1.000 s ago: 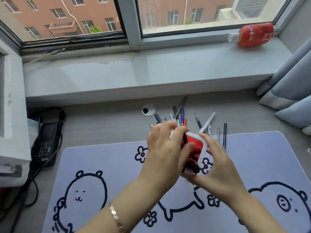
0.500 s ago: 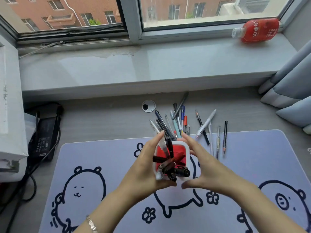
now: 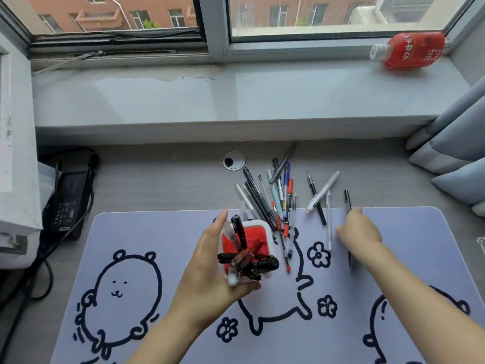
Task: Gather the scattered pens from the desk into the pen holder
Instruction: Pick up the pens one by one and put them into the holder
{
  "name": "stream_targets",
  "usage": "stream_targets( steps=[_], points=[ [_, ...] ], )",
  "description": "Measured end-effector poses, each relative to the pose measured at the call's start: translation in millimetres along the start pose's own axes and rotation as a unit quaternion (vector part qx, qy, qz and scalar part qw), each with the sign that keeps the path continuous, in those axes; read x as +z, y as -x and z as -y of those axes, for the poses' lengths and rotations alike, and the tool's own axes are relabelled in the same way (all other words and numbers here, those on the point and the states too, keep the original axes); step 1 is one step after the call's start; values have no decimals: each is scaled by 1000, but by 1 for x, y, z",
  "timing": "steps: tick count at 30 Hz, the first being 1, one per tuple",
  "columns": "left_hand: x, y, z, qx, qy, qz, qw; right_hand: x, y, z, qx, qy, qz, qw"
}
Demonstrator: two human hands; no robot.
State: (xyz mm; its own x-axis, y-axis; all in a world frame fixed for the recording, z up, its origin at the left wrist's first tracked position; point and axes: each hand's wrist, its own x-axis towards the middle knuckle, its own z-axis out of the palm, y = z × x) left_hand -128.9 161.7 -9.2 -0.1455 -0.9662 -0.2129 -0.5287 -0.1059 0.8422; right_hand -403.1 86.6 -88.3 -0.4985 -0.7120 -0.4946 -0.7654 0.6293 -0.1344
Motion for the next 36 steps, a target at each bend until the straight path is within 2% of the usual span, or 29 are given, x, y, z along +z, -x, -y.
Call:
stream_targets(
  steps=[2,4,7,9,12,14,15,16,19,22,24,27,29,31,34,36],
  points=[
    [0,5,1,-19,11,2,1000,-1,0,-9,-21,-48,-4,999],
    [1,9,2,-31,11,-1,999,-7,5,-14,-31,-168,26,985],
    [1,10,3,-29,5,-15,999,-28,30,-9,-102,-349,63,929],
    [2,8,4,-25,-1,-21,999,-50,63,6,-195,-481,80,851],
    [5,4,1,-18,-1,-25,1000,-76,109,35,-299,-647,51,700],
    [9,2,-5,-10,-3,-20,1000,-77,128,52,-337,-693,41,636],
    [10,1,-9,-2,-8,-19,1000,-70,135,61,-350,-695,43,626],
    [11,0,-12,7,-14,-18,1000,-61,140,69,-364,-682,45,632],
    [13,0,-17,25,-26,-19,999,-34,154,78,-376,-620,58,686],
    [13,2,-16,24,-21,-18,999,-31,161,70,-398,-536,181,722],
    [13,4,-12,7,2,-18,1000,-35,149,67,-417,-434,207,771],
    [14,6,-8,-4,17,-18,1000,-41,130,58,-370,-408,130,824],
    [14,6,-6,-4,17,-16,1000,-58,133,53,-398,-357,59,843],
    [12,7,-3,-7,13,-18,1000,-79,136,38,-420,-314,20,851],
    [10,7,1,-11,11,-33,999,-102,132,26,-449,-165,7,878],
    [9,6,1,-5,-9,-32,999,-108,130,27,-470,-96,7,878]
  ],
)
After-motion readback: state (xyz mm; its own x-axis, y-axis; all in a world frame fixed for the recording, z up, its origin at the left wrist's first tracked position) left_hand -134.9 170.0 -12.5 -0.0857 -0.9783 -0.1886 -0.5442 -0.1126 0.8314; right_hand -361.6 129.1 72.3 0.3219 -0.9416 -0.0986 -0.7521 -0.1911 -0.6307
